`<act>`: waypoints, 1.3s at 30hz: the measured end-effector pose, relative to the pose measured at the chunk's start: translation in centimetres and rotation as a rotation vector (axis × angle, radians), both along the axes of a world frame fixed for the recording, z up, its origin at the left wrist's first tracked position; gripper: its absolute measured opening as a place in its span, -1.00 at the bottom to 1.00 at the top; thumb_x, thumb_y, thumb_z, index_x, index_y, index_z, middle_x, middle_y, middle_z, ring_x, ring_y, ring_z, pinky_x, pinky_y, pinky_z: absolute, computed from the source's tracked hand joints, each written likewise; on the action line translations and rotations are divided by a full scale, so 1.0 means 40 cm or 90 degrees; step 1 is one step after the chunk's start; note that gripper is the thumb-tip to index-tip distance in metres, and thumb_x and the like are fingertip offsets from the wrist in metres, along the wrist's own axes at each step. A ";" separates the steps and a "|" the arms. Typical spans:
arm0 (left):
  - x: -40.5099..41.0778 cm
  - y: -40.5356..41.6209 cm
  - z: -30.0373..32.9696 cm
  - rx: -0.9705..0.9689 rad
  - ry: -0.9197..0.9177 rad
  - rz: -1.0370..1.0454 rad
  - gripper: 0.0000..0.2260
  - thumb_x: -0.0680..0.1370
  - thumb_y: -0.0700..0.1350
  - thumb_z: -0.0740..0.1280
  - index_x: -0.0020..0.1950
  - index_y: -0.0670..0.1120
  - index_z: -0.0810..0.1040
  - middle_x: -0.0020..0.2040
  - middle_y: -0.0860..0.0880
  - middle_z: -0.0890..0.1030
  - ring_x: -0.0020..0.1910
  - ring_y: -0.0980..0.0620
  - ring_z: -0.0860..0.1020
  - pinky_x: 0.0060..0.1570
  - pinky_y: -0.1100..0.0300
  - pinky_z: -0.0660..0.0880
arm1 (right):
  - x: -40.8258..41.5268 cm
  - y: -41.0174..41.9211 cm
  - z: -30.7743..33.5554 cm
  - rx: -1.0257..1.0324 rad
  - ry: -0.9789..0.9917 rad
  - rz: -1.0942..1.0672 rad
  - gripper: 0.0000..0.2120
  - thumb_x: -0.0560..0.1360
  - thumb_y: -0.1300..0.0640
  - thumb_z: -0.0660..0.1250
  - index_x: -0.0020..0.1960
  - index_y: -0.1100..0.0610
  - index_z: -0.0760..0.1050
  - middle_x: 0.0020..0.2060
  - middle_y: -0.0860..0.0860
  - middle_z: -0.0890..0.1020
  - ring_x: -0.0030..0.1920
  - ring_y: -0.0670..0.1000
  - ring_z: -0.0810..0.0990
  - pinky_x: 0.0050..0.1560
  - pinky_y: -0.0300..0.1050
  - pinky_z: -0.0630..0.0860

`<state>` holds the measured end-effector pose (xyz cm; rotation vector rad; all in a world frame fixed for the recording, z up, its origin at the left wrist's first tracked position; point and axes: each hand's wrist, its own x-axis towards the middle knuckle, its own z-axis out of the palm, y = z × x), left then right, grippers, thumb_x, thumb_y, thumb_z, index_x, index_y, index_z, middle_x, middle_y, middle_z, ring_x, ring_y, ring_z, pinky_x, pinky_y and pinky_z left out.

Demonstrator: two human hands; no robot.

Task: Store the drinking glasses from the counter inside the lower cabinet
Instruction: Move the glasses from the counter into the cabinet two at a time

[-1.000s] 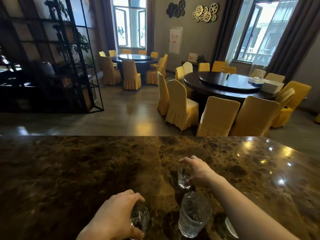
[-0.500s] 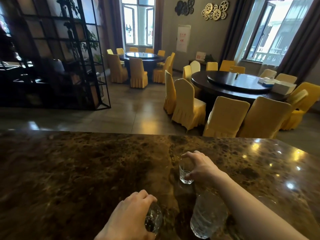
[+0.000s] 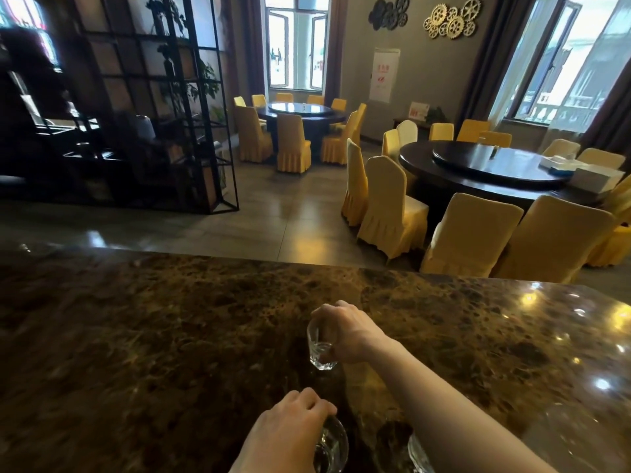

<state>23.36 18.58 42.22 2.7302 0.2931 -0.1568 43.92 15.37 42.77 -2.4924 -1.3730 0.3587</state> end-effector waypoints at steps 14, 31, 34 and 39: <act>-0.021 0.008 -0.027 -0.064 -0.035 0.028 -0.30 0.42 0.22 0.46 0.49 0.25 0.23 0.34 0.29 0.30 0.31 0.27 0.24 0.39 0.17 0.28 | -0.041 0.016 -0.030 0.004 0.004 0.022 -0.17 0.28 0.01 0.66 0.46 -0.12 0.37 0.21 -0.05 0.48 0.21 0.04 0.51 0.15 -0.09 0.57; 0.001 -0.132 0.032 -0.081 -0.233 0.051 -0.12 0.23 0.55 0.32 0.44 0.47 -0.05 0.35 0.51 0.06 0.37 0.44 0.07 0.45 0.24 0.09 | 0.019 -0.396 0.203 0.089 -0.074 -0.033 -0.40 0.46 -0.24 0.42 0.45 -0.21 0.34 0.28 -0.15 0.49 0.23 -0.08 0.52 0.21 -0.05 0.54; 0.053 -0.205 0.043 -0.096 -0.257 0.007 -0.06 0.25 0.54 0.33 0.47 0.43 -0.12 0.43 0.45 0.02 0.42 0.42 -0.01 0.45 0.27 0.01 | 0.046 -0.565 0.204 0.078 -0.106 -0.099 -0.39 0.45 -0.31 0.38 0.45 -0.23 0.33 0.24 -0.17 0.48 0.22 -0.11 0.50 0.20 -0.09 0.53; 0.143 -0.298 0.047 -0.125 -0.263 -0.033 -0.01 0.21 0.53 0.36 0.49 0.43 -0.14 0.48 0.39 0.02 0.49 0.31 0.03 0.50 0.13 0.11 | 0.062 -0.794 0.161 0.069 -0.049 -0.179 -0.23 0.36 -0.41 0.39 0.50 -0.26 0.25 0.36 -0.22 0.37 0.36 -0.15 0.35 0.34 -0.14 0.41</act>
